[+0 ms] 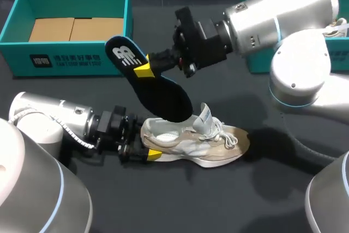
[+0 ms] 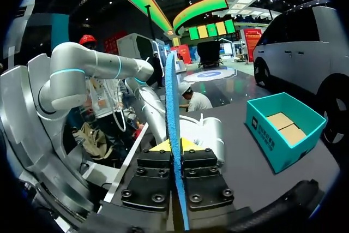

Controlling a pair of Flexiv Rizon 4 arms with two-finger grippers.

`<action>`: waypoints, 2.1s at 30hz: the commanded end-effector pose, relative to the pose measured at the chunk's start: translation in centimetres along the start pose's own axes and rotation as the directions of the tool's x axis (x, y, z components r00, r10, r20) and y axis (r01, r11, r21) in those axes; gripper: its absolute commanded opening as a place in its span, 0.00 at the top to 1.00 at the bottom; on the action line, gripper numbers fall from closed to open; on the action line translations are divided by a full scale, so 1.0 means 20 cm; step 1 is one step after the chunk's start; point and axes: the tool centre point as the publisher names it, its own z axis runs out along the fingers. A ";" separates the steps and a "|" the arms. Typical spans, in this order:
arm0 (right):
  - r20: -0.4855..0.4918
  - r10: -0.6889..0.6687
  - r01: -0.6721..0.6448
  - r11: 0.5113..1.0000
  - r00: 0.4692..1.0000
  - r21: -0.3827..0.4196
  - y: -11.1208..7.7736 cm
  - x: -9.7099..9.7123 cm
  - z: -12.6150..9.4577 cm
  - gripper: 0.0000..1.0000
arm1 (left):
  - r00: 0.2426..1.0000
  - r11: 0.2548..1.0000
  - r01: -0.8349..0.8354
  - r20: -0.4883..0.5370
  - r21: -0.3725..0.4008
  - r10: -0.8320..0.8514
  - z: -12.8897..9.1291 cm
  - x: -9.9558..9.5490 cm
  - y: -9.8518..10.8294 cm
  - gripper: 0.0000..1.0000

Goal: Take the shoe out of the shoebox, open the shoe tongue, remove and reinsert the insole, then place the shoe into the shoebox

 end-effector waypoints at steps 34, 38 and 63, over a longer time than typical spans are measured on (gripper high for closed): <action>0.116 0.212 -0.171 0.940 0.970 -0.294 0.08 0.28 -0.48 1.00 | 1.000 1.000 0.000 0.001 0.001 0.000 0.00 0.00 0.01 1.00; 0.104 0.234 -0.190 0.927 0.967 -0.324 0.05 0.34 -0.55 1.00 | 1.000 1.000 0.000 0.001 0.001 0.000 0.00 0.00 0.01 1.00; 0.123 0.298 -0.246 0.914 0.947 -0.324 -0.01 0.46 -0.70 1.00 | 1.000 1.000 0.000 0.001 0.001 0.000 0.00 0.00 0.01 1.00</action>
